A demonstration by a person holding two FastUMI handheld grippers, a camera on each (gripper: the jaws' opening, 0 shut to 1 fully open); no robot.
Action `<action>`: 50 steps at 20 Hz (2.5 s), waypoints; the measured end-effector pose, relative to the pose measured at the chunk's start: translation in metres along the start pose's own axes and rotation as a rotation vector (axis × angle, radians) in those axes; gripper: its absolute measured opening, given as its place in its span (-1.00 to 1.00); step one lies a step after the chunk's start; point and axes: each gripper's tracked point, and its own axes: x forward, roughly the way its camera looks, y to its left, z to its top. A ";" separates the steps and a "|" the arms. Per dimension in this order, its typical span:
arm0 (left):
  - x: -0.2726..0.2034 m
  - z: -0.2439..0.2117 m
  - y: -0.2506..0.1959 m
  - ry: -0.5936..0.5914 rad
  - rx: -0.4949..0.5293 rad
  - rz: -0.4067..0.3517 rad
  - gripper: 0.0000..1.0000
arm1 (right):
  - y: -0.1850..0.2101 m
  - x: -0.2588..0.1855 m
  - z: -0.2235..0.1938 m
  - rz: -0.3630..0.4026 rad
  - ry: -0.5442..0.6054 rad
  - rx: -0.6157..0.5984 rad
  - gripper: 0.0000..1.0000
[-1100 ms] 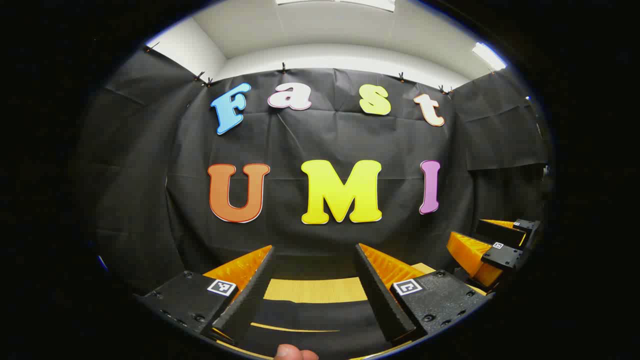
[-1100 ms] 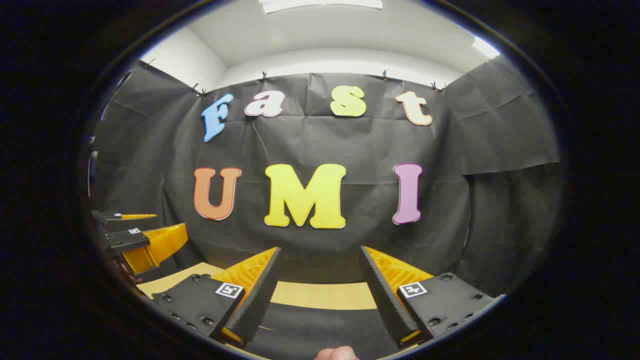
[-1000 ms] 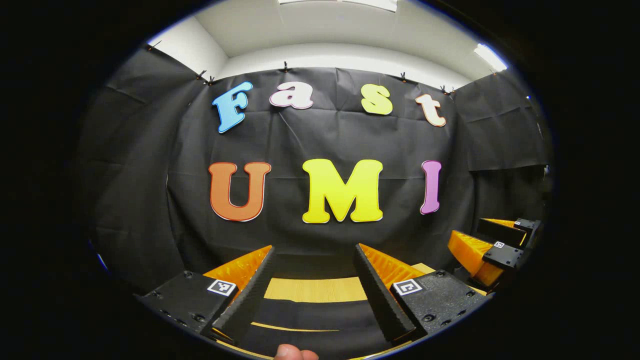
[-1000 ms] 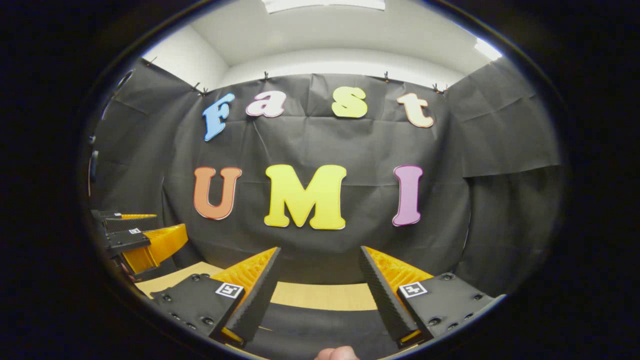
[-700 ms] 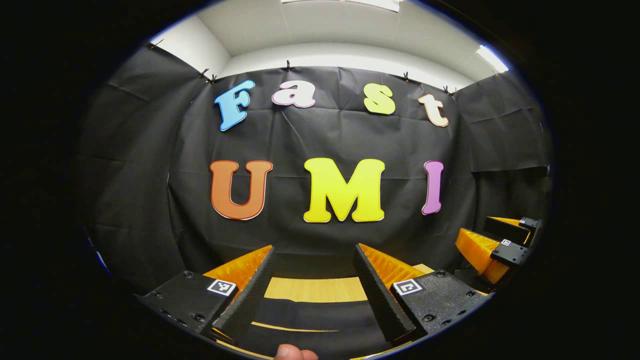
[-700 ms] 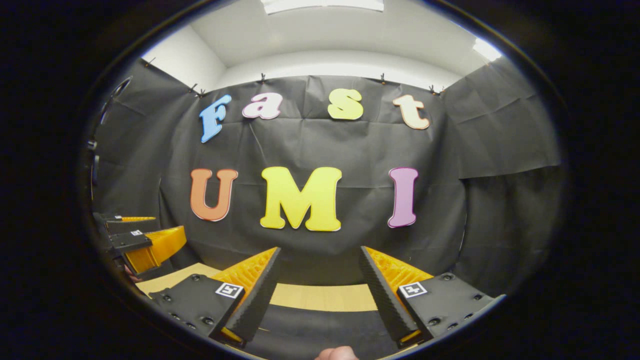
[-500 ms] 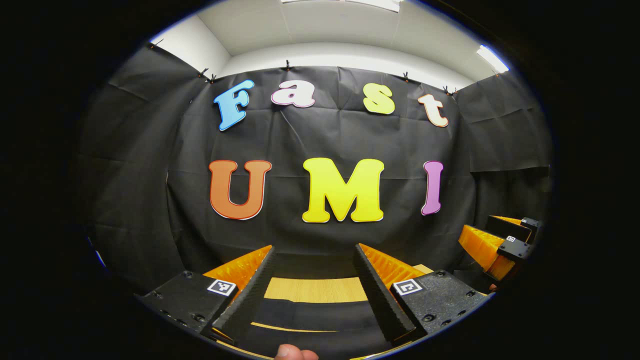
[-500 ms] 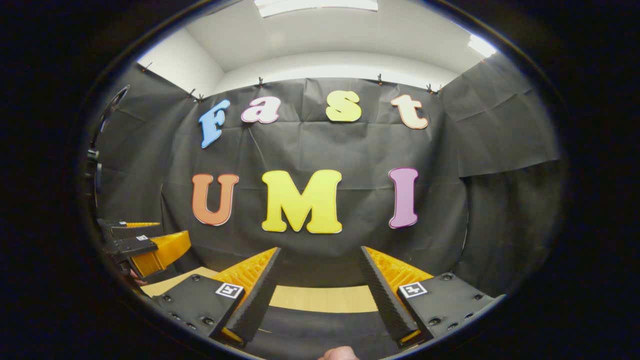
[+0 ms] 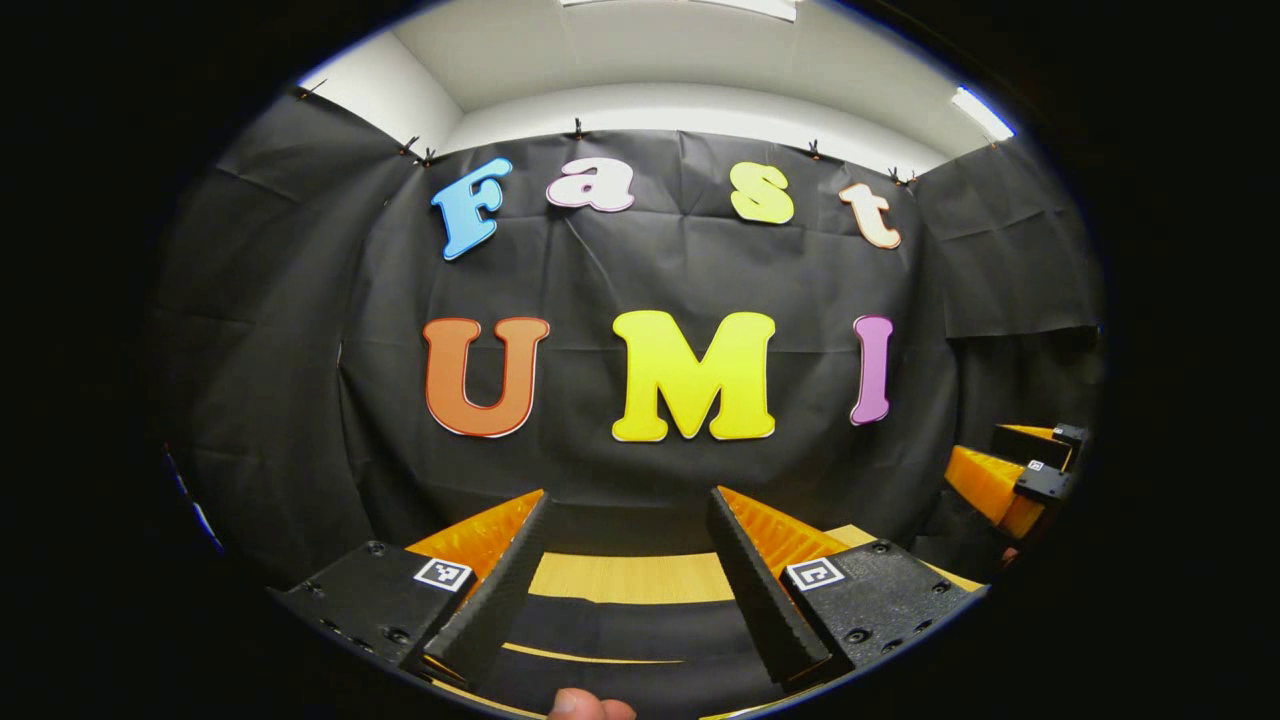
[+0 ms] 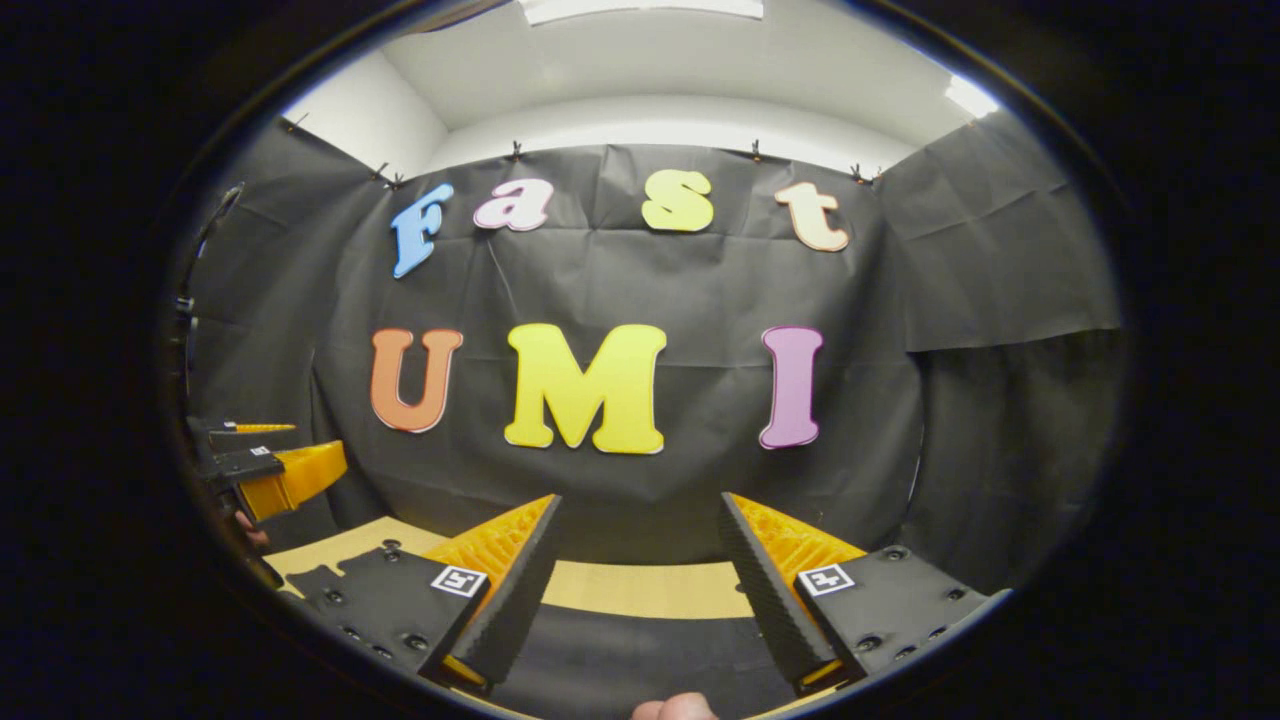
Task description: Grasp the waist and the cuffs of the jeans and fold them to make the two legs overlap; first hold the waist and fold one-third of the jeans toward the cuffs, then hold the cuffs and fold the remaining one-third in the same direction to finish folding.
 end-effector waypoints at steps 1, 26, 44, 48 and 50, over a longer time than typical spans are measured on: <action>0.001 -0.005 0.000 0.015 -0.002 0.003 0.96 | -0.008 -0.001 -0.006 -0.006 0.016 0.004 0.90; -0.076 -0.193 0.159 0.537 -0.266 0.453 0.98 | -0.190 -0.027 -0.238 -0.122 0.612 0.156 0.99; -0.094 -0.375 0.314 0.973 -1.133 0.759 0.99 | -0.153 -0.024 -0.253 -0.373 0.792 0.361 0.99; -0.076 -0.378 0.330 0.970 -1.130 0.780 0.99 | -0.178 -0.033 -0.266 -0.429 0.843 0.476 0.99; -0.070 -0.377 0.334 0.979 -1.163 0.786 0.99 | -0.194 -0.041 -0.284 -0.472 0.891 0.580 0.99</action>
